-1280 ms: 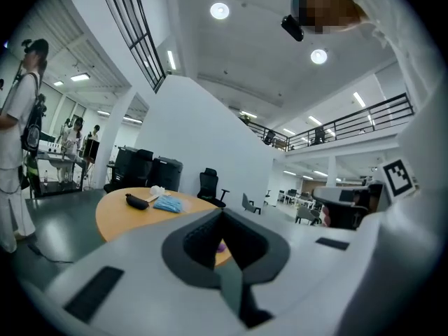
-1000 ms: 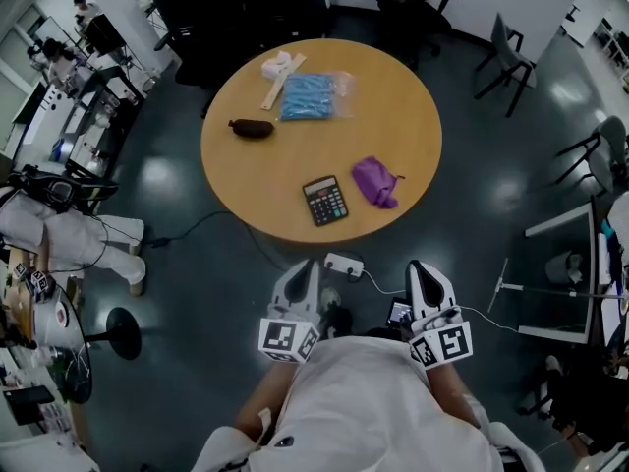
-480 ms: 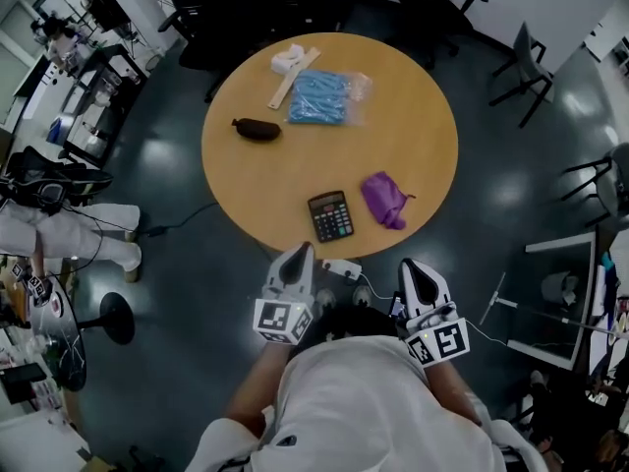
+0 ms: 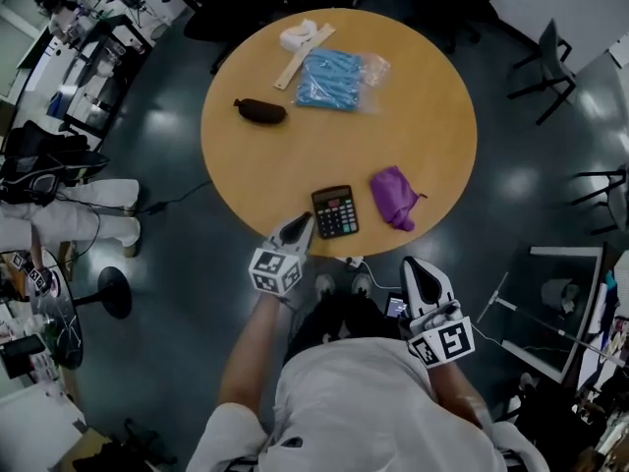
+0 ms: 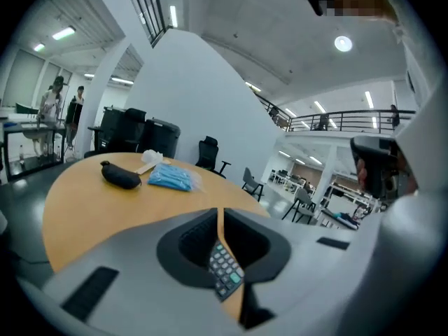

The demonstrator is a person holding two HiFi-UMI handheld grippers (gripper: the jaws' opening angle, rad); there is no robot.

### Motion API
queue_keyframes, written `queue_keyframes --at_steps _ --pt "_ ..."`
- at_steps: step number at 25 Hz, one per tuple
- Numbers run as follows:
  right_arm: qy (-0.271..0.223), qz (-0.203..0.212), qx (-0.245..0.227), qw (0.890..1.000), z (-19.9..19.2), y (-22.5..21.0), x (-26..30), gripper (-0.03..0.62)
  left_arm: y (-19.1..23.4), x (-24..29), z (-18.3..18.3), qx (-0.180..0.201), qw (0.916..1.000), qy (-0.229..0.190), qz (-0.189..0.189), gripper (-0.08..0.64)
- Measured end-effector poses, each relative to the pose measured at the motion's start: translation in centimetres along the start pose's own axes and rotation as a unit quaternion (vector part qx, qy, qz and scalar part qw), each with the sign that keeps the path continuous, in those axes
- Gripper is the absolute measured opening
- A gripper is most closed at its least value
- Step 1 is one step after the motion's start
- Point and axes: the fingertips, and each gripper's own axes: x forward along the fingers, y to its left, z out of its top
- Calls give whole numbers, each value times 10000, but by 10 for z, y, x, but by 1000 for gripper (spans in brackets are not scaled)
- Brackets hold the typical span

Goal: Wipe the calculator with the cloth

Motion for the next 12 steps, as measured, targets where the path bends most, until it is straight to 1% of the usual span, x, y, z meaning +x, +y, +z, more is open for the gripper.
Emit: queue_keyframes --at_steps 1,3,6,8,10,12 --pt "36 -2 27 10000 -2 -1 2 15 14 9 -8 -126 9999 105 -29 16" --pt "130 -18 83 9999 -8 -4 5 15 38 27 -27 -360 9986 389 -71 76" --pt "304 -66 173 9994 -20 -8 7 15 65 50 -60 -574 9935 978 -79 105" --pt "406 -105 223 9989 -27 -12 8 15 77 62 -73 -715 9897 1229 -134 119" --pt "500 -141 263 9983 -32 -16 10 15 83 74 -81 -776 9863 1427 -275 127" --pt "582 -167 294 9977 -36 -19 12 15 85 83 -90 -671 9817 1719 -471 133"
